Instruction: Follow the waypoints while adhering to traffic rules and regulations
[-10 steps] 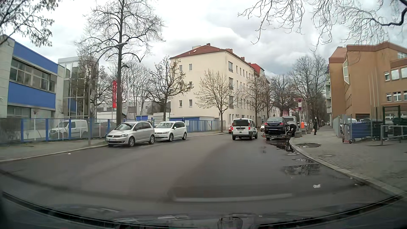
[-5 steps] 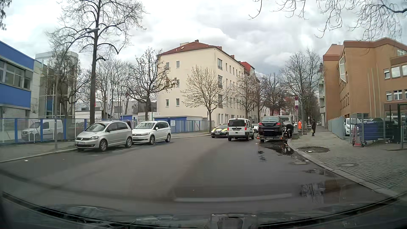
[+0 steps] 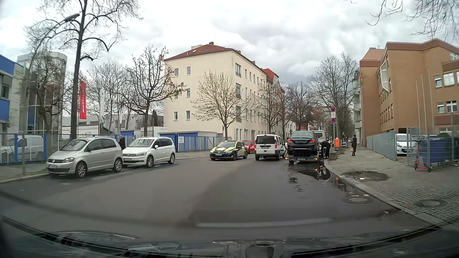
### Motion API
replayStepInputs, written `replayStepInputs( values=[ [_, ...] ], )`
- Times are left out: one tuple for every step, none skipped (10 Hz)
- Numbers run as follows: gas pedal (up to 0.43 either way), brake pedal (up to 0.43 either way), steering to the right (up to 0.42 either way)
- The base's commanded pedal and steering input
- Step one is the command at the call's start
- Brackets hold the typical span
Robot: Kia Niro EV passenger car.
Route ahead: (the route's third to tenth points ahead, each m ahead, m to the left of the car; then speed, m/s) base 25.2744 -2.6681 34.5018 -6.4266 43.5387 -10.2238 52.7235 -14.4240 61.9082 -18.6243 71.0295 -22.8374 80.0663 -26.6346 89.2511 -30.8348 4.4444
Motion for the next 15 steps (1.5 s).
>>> replayStepInputs(
  values=[
    [0.000, 0.213, 0.059],
    [0.000, 0.220, 0.059],
    [0.000, 0.226, 0.059],
    [0.000, 0.226, 0.059],
    [0.000, 0.226, 0.059],
    [0.000, 0.226, 0.059],
    [0.000, 0.226, 0.061],
    [0.000, 0.226, 0.063],
    [0.000, 0.226, 0.063],
    [0.000, 0.226, 0.063],
    [0.000, 0.220, 0.063],
    [0.000, 0.220, 0.065],
    [0.000, 0.220, 0.065],
    [0.000, 0.213, 0.065],
    [0.000, 0.201, 0.065]
  ],
)
